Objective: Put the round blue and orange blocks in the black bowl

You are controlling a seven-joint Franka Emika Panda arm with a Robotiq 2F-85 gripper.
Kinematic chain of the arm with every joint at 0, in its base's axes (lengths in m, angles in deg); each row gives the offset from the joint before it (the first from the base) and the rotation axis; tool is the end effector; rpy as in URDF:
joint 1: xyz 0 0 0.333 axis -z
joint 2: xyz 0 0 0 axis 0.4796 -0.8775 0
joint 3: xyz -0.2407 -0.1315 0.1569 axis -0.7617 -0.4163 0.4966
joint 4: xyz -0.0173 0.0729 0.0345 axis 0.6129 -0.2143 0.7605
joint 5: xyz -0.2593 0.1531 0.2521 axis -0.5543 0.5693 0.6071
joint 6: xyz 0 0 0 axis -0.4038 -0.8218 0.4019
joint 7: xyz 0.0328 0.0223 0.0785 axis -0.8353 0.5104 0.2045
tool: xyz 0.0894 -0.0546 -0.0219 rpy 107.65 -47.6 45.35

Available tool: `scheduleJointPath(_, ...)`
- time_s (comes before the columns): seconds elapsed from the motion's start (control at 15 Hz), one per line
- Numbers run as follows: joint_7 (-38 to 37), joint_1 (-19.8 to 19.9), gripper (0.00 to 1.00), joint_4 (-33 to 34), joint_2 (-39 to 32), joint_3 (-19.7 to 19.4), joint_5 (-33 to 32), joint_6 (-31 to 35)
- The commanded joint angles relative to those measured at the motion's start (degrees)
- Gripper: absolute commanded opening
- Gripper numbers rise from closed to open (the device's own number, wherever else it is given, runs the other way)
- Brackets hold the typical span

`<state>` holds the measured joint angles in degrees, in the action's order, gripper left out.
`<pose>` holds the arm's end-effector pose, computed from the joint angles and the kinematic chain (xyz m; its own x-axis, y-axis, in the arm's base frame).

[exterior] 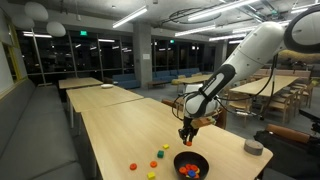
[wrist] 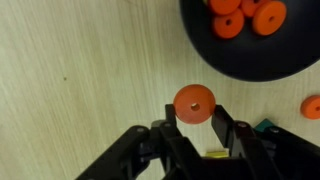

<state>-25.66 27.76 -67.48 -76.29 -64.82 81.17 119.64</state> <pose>0.5514 -0.0279 0.2490 0.9621 -0.2657 0.0617 -0.2635 -0.9638 -0.0404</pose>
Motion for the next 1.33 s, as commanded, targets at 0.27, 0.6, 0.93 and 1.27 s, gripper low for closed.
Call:
scheduleJointPath(0.27, -2.55, -3.01, 0.22, -4.63, 7.15, 4.97, 0.99, -4.72)
scheduleJointPath(0.6, -1.79, -3.7, 0.22, -6.15, 7.49, 7.58, 3.38, -7.2)
scheduleJointPath(0.93, -2.69, -3.96, 0.22, -6.52, 5.95, 8.11, 3.42, -8.3)
scheduleJointPath(1.27, -4.63, -4.14, 0.81, -5.0, 3.78, 7.07, 1.02, -9.07)
